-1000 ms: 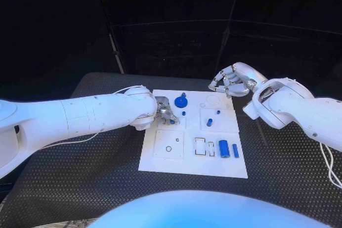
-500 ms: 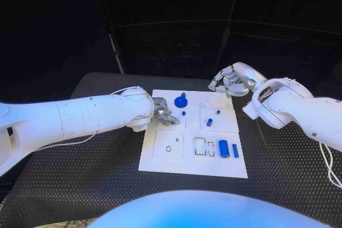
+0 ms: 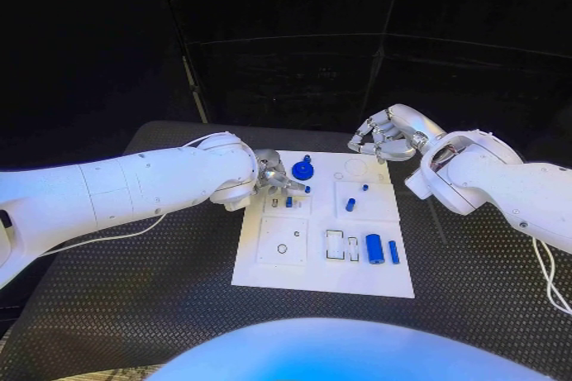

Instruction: Assemble the parts on the task board

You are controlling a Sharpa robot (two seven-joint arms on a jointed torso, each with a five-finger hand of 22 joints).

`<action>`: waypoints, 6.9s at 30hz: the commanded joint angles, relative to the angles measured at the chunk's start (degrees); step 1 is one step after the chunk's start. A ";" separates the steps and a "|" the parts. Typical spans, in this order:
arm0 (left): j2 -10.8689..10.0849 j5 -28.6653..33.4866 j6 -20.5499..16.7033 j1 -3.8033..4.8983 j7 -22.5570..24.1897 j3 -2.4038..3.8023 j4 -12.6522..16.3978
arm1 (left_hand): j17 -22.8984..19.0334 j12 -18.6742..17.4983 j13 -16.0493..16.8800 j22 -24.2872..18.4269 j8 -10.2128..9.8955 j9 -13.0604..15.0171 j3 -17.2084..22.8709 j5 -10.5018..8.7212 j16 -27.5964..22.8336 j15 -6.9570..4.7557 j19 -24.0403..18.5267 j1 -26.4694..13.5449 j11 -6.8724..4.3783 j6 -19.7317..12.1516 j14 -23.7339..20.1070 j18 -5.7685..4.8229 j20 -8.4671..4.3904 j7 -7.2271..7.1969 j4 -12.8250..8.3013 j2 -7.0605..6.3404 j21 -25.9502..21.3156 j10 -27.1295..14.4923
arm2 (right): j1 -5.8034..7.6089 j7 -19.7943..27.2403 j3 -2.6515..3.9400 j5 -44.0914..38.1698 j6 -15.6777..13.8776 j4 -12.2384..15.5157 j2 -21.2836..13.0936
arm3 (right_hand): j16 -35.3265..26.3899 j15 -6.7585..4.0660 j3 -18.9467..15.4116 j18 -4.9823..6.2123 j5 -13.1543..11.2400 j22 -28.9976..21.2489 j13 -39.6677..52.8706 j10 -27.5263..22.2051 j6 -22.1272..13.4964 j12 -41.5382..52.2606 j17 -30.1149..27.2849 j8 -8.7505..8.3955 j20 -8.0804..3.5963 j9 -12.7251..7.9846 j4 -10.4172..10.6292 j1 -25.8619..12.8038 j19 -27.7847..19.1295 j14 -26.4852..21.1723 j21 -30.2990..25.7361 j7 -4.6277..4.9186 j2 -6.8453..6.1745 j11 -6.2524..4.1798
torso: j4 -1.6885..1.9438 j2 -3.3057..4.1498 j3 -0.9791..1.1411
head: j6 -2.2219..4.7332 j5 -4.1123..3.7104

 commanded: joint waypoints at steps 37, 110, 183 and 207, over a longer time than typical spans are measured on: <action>12.38 -1.14 24.38 5.52 -0.50 1.75 -28.95 | 12.63 -2.14 -5.36 -5.90 -1.97 -2.01 -6.57 0.17 -0.91 2.11 -3.43 6.31 2.04 -3.06 5.43 0.65 2.08 2.06 2.06 2.48 -5.61 -5.12 | 0.09 0.21 0.01 0.09 0.44 -0.22 0.69 | -0.35 -0.37 0.15 1.06 0.39 0.01 -0.02 -0.28 -0.49 -0.33 0.02 0.29 -0.01 0.10 0.27 0.32 -0.28 2.54 -0.20 -0.16 -0.01 0.02 | -0.34 0.24 0.09 | 0.00 0.62; 17.70 -3.16 26.43 2.13 0.09 1.84 -36.43 | 13.25 -1.16 -5.19 -4.86 -2.29 -2.69 -5.40 0.27 -0.56 2.10 -2.84 13.95 2.01 -2.83 5.61 0.46 2.10 2.11 -2.18 6.36 -5.00 -5.07 | 0.09 0.35 0.02 0.09 0.63 -0.40 1.47 | -0.34 -0.37 0.50 1.05 0.62 0.08 0.02 -0.28 -0.56 -0.29 0.08 0.36 0.00 0.16 0.20 0.62 -0.31 2.53 -0.21 -0.20 0.23 -0.01 | -0.23 0.24 0.11 | 0.00 0.53; 17.47 1.22 24.33 1.65 2.20 1.84 -35.88 | 13.99 -2.46 -6.79 -3.68 0.01 -1.69 10.13 -0.49 -0.18 1.50 -2.40 20.34 1.14 -2.51 5.83 0.29 1.52 1.31 -13.23 9.74 -4.51 -4.82 | 0.09 0.31 0.02 0.10 1.10 -0.75 1.65 | -0.29 -0.38 0.67 1.05 0.68 0.11 0.22 -0.14 -0.55 -0.09 0.17 0.44 0.00 0.22 0.20 0.71 -0.31 2.54 -0.21 -0.21 0.30 -0.01 | -0.18 0.20 0.04 | 0.00 0.46; 2.95 6.07 4.98 1.71 2.62 1.54 -13.57 | 13.65 -2.35 -7.24 -2.33 3.59 0.25 20.49 -0.73 -0.33 1.22 -1.60 14.33 0.81 -3.00 5.77 0.06 1.32 0.80 -14.81 6.56 -3.69 -3.23 | 0.09 0.15 -0.01 0.18 1.22 -1.32 1.31 | -0.32 -0.39 0.74 1.06 0.70 0.07 0.22 -0.12 -0.49 -0.08 0.12 0.50 0.00 0.25 0.25 0.69 -0.34 2.53 -0.24 -0.22 0.39 -0.02 | 0.14 0.08 0.09 | 0.00 0.44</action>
